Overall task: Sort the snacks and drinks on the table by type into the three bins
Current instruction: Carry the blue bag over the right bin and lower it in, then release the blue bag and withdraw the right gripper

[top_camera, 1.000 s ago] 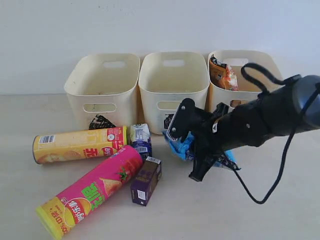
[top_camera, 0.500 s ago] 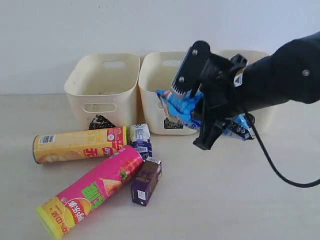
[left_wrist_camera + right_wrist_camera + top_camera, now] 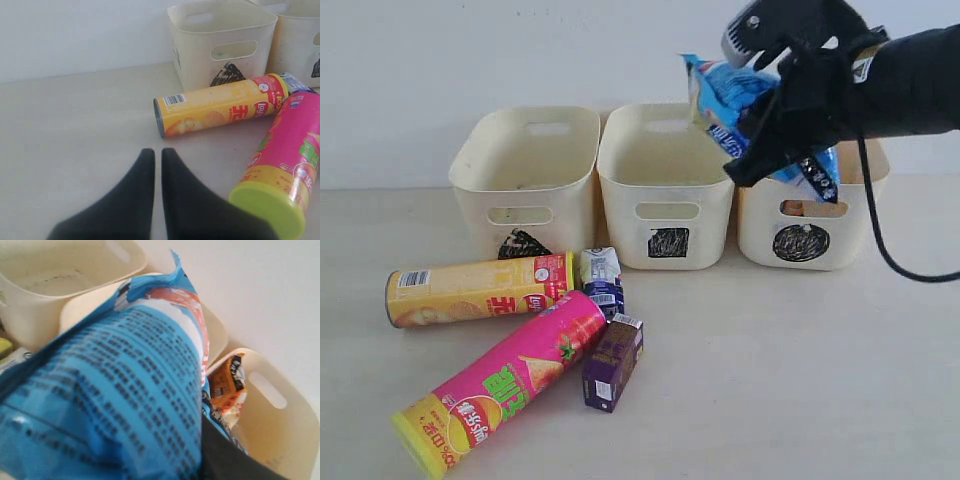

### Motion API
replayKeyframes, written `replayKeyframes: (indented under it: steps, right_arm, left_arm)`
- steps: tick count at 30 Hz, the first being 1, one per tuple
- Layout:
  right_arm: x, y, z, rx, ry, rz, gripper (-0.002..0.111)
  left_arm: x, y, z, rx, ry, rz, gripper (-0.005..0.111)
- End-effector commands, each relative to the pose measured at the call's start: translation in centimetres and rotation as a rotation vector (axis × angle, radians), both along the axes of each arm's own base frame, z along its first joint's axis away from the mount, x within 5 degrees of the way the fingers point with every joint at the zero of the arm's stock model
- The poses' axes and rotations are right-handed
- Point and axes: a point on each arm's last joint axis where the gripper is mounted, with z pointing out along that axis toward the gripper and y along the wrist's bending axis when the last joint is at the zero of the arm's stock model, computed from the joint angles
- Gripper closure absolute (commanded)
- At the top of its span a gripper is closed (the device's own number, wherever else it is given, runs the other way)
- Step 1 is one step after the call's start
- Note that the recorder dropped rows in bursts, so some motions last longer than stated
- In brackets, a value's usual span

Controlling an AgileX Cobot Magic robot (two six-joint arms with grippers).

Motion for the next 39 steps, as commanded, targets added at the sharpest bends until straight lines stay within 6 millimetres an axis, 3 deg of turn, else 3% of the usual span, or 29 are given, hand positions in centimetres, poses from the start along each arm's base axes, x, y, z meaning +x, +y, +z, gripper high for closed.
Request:
replayKeyframes:
  steps: [1, 11, 19, 23, 28, 31, 34, 39]
  right_arm:
    - [2.8, -2.0, 0.9, 0.059, -0.048, -0.101, 0.109]
    - [11.5, -6.0, -1.8, 0.267, -0.015, -0.347, 0.109]
    - [16.4, -6.2, -5.6, 0.392, 0.059, -0.434, 0.108]
    - [17.6, -6.4, -6.6, 0.449, 0.089, -0.472, 0.09]
    - [18.1, -7.0, -7.4, 0.456, 0.128, -0.504, 0.045]
    - [17.9, -7.1, -7.4, 0.443, 0.158, -0.513, 0.028]
    - [17.4, -7.2, -6.8, 0.431, 0.188, -0.52, 0.028]
    - [15.9, -7.4, -4.0, 0.395, 0.216, -0.515, 0.038]
  left_arm:
    - [0.0, 0.0, 0.2, -0.018, -0.011, 0.003, 0.103]
    - [0.0, 0.0, 0.2, -0.018, -0.011, 0.003, 0.103]
    - [0.0, 0.0, 0.2, -0.018, -0.011, 0.003, 0.103]
    - [0.0, 0.0, 0.2, -0.018, -0.011, 0.003, 0.103]
    - [0.0, 0.0, 0.2, -0.018, -0.011, 0.003, 0.103]
    - [0.0, 0.0, 0.2, -0.018, -0.011, 0.003, 0.103]
    - [0.0, 0.0, 0.2, -0.018, -0.011, 0.003, 0.103]
    - [0.0, 0.0, 0.2, -0.018, -0.011, 0.003, 0.103]
